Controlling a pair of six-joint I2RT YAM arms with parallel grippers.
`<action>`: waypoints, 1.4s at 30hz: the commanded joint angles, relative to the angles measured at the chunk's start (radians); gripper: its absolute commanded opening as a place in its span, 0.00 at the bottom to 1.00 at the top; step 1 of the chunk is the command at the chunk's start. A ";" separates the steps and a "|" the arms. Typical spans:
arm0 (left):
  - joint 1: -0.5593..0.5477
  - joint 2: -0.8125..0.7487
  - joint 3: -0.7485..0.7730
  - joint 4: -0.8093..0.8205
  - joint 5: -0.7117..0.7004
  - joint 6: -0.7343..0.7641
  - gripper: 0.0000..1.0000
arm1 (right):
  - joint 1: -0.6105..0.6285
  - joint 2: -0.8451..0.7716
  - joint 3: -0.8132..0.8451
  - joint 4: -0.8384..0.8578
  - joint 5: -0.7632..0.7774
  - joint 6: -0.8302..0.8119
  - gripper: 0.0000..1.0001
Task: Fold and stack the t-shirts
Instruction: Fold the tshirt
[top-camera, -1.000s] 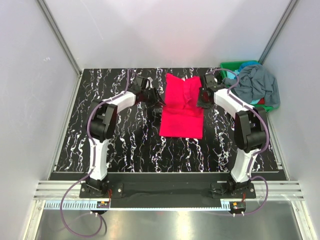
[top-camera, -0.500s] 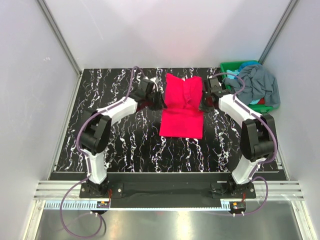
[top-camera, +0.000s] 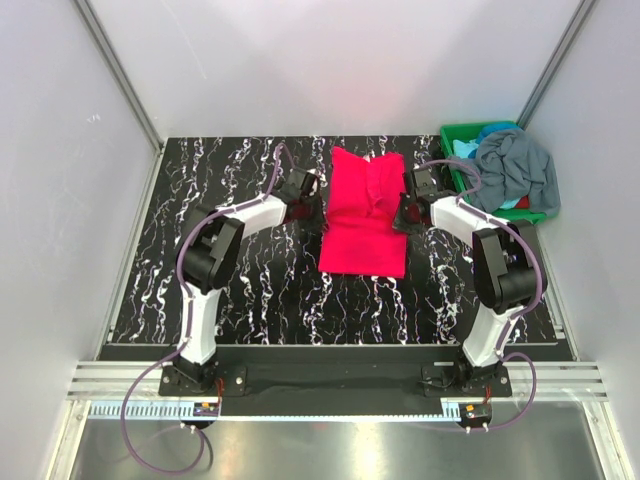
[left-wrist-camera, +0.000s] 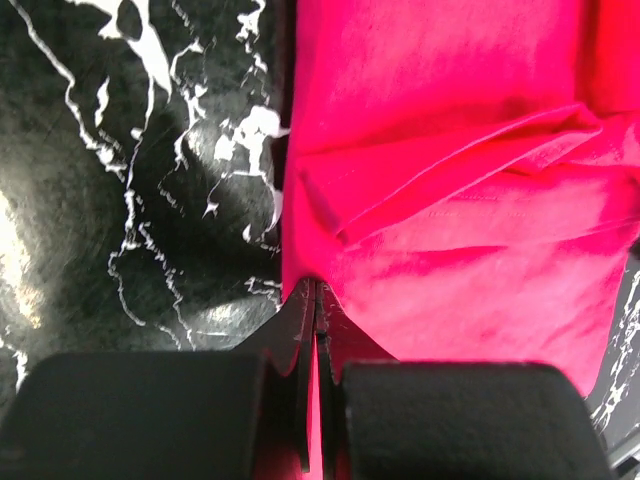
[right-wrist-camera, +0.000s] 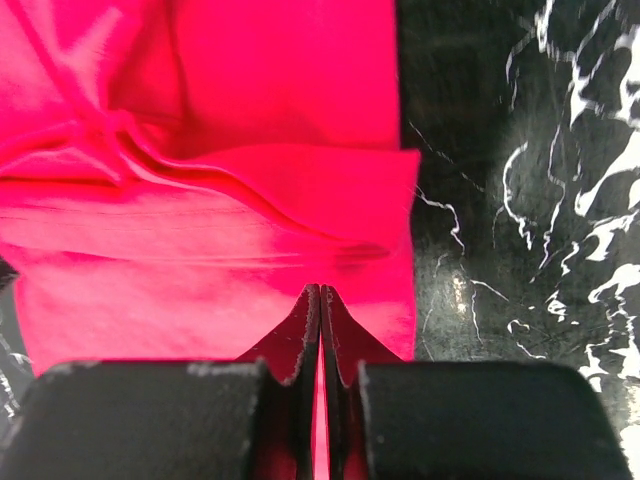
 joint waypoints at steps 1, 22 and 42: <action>0.003 0.004 0.047 0.015 -0.024 0.007 0.00 | -0.003 -0.018 -0.048 0.072 0.026 0.031 0.04; 0.033 0.086 0.241 0.000 -0.036 0.031 0.01 | -0.003 0.000 -0.022 0.112 0.056 0.036 0.06; 0.076 0.113 0.330 -0.022 -0.008 0.044 0.03 | 0.030 -0.066 -0.120 0.219 0.007 0.106 0.06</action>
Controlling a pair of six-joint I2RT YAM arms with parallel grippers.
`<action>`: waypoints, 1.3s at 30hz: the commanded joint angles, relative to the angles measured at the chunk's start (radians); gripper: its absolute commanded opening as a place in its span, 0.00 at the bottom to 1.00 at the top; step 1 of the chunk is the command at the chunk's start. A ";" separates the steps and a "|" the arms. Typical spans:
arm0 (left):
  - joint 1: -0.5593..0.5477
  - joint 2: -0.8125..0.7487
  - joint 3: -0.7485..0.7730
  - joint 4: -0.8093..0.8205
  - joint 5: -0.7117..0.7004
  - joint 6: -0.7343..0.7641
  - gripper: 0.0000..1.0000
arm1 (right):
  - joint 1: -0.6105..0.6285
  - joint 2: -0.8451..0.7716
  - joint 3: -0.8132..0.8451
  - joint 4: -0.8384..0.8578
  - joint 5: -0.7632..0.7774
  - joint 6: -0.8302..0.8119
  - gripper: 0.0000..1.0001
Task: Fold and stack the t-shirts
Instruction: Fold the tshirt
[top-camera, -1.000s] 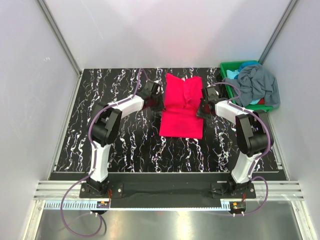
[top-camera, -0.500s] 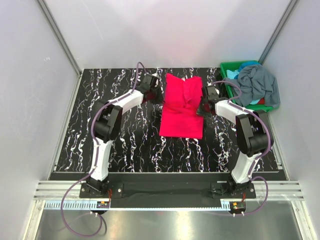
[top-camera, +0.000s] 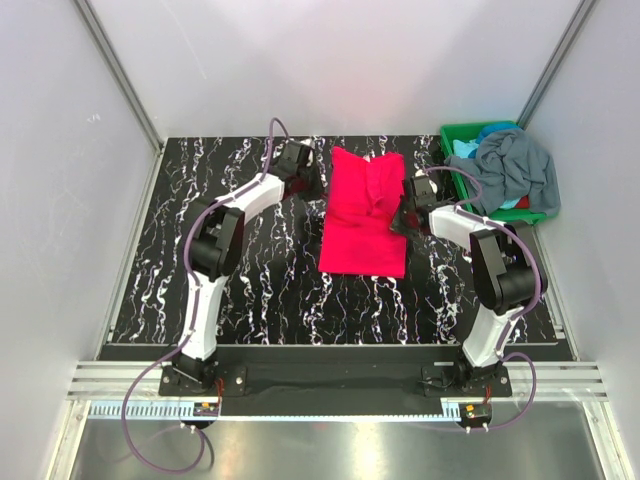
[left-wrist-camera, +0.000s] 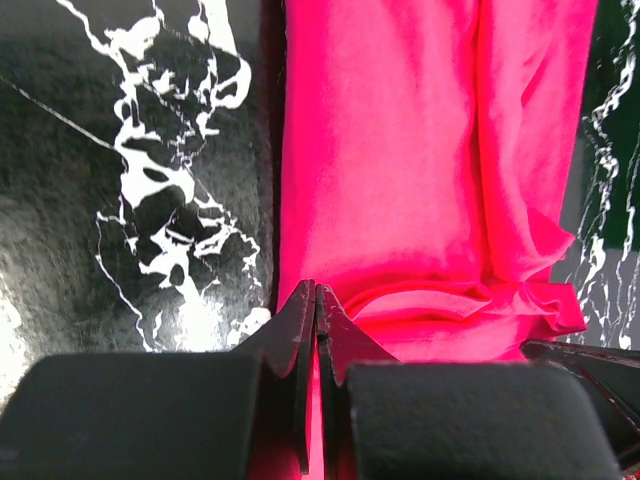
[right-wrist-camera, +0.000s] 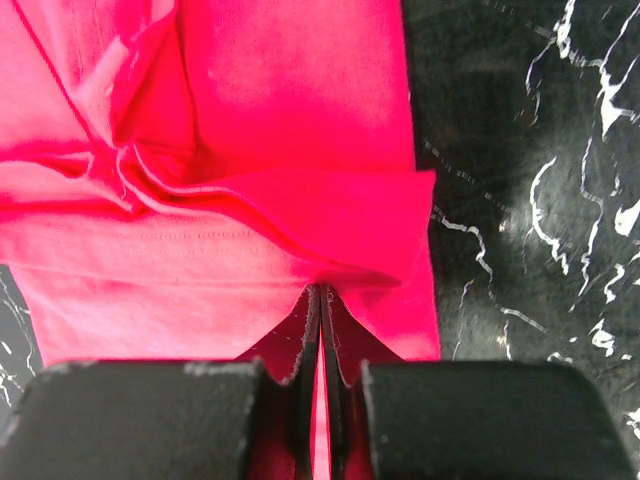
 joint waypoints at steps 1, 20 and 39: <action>-0.004 -0.051 -0.010 0.007 -0.029 0.014 0.03 | 0.020 -0.061 -0.026 0.034 0.006 0.021 0.06; -0.066 -0.130 -0.208 0.105 -0.024 -0.055 0.00 | 0.022 -0.006 0.013 0.080 0.106 0.024 0.07; -0.030 0.017 0.013 0.094 -0.024 -0.036 0.01 | 0.017 -0.009 0.155 0.010 -0.012 -0.033 0.10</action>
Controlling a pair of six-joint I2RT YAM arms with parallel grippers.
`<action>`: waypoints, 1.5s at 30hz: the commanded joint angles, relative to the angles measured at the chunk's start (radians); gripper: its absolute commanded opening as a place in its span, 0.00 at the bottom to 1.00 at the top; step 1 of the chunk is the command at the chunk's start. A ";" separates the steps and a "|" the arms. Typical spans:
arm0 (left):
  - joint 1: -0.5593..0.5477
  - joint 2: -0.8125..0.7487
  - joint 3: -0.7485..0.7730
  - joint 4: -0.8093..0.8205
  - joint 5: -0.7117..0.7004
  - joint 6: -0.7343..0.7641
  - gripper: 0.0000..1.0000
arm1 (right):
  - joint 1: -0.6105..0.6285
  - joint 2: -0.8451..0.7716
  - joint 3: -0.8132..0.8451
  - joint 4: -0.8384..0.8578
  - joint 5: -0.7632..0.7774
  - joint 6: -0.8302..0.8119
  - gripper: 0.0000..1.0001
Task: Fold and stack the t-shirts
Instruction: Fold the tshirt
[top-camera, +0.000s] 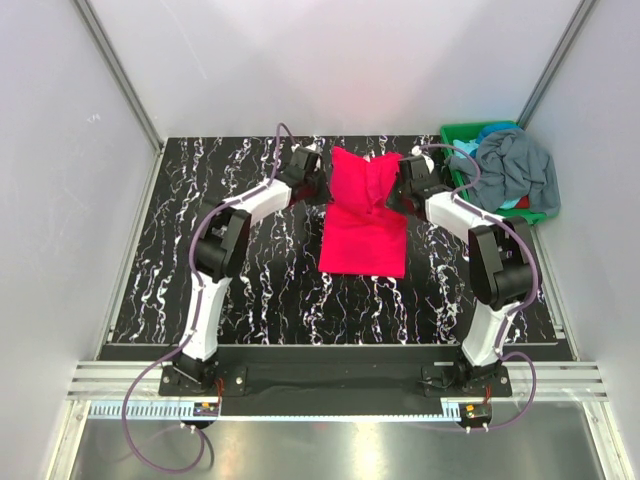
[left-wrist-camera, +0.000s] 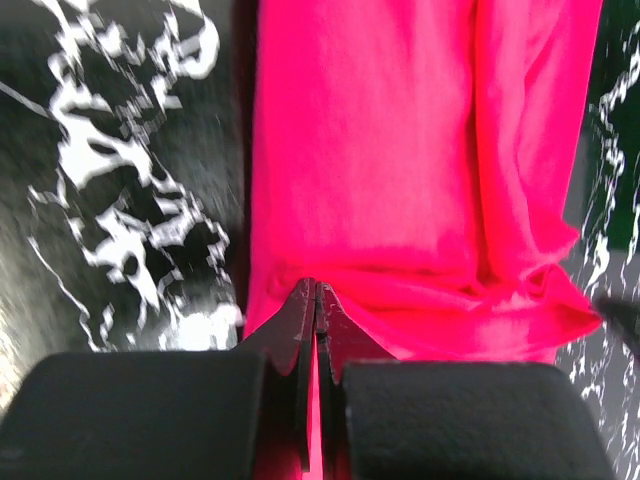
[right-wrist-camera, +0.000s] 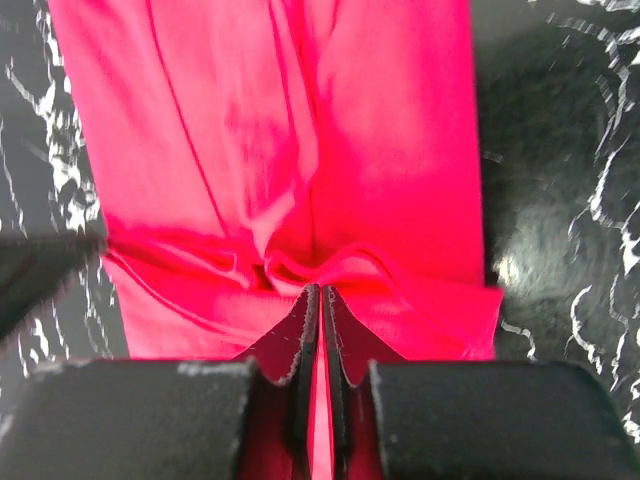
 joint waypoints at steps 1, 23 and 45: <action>0.021 0.027 0.080 0.033 0.019 0.008 0.01 | 0.004 -0.062 -0.032 -0.024 -0.090 -0.003 0.10; 0.047 -0.030 0.049 0.004 0.008 0.034 0.03 | 0.028 -0.135 -0.275 0.120 -0.140 0.009 0.10; 0.047 -0.177 -0.097 0.018 0.032 0.047 0.02 | 0.031 -0.032 -0.203 0.231 0.041 -0.001 0.10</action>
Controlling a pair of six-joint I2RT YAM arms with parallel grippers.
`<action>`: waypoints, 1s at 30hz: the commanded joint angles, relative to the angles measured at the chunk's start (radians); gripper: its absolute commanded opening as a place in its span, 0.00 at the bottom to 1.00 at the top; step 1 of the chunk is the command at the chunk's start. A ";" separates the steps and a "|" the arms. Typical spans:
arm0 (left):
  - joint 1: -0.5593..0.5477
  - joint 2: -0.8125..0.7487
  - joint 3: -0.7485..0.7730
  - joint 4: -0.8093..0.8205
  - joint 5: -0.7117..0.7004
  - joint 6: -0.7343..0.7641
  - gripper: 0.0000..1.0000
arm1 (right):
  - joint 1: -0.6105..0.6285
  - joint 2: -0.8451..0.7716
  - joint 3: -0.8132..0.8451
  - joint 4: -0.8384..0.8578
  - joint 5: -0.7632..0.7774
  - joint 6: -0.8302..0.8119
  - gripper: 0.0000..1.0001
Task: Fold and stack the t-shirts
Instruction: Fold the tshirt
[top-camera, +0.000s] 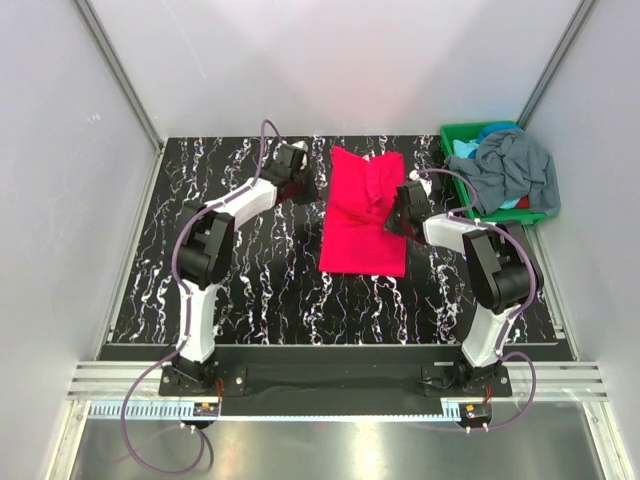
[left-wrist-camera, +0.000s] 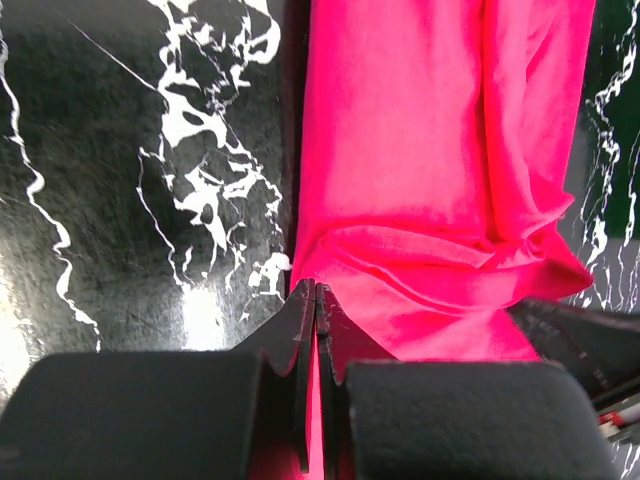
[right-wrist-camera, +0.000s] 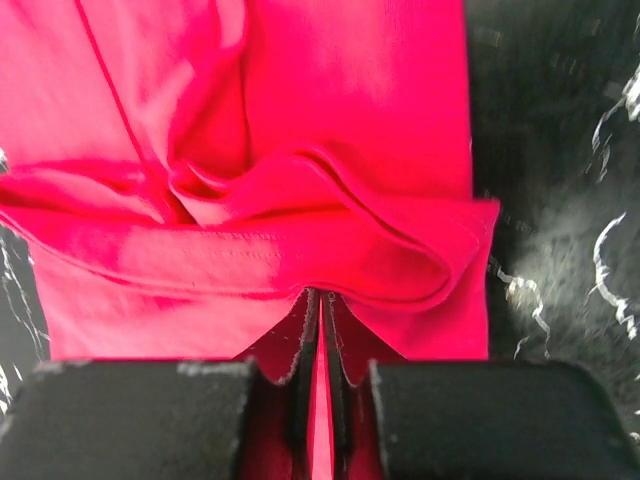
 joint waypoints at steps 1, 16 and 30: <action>-0.005 -0.045 -0.002 0.059 0.029 0.001 0.02 | 0.006 0.006 0.071 0.027 0.074 -0.033 0.10; -0.042 0.018 -0.005 0.128 0.080 -0.002 0.02 | -0.020 0.054 0.197 -0.027 0.131 -0.080 0.10; -0.029 0.157 0.032 0.095 -0.001 0.024 0.02 | -0.061 0.104 0.177 -0.111 0.121 -0.047 0.11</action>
